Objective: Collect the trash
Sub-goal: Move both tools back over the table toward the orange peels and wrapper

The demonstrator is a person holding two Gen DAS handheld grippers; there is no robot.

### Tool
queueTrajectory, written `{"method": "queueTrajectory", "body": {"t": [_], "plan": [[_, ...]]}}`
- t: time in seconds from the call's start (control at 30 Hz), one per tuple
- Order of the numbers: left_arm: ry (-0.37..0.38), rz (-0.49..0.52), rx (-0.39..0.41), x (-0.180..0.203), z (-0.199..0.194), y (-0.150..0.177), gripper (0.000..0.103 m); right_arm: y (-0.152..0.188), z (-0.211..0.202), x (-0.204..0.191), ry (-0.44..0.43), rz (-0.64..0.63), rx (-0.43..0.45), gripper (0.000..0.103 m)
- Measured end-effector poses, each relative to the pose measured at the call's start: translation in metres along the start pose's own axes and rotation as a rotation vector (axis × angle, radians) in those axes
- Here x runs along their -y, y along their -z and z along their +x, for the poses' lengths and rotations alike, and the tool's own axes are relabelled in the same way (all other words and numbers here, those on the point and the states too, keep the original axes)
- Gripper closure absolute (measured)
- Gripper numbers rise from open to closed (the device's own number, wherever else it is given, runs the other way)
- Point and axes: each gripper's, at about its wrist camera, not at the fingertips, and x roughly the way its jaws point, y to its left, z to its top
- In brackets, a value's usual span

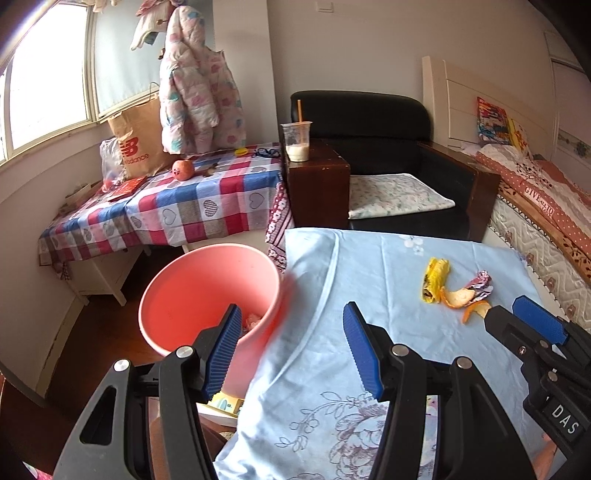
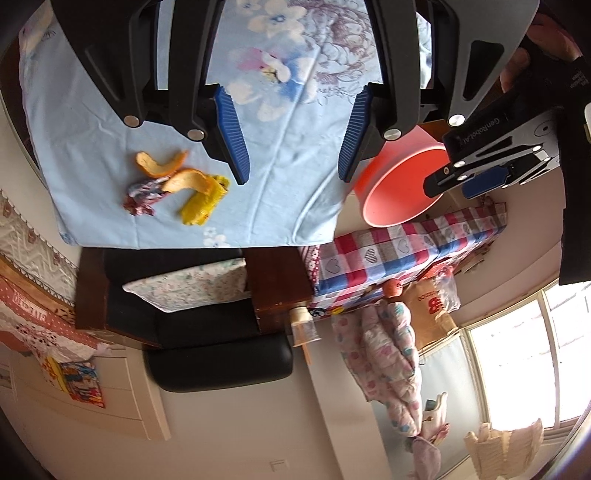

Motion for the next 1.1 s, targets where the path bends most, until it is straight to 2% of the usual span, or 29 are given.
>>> {"method": "queueTrajectory", "body": {"t": [0.63,1.1], "plan": [[0.139,0.071,-0.046,0.040,0.030,0.008,0.046,0.018,-0.005,0.037,0.129,0.081,-0.035,0.052],[0.280,0.094,-0.158,0.063,0.083,0.008,0.047,0.024,0.020,0.075,0.212,0.145,-0.100,0.052]]}}
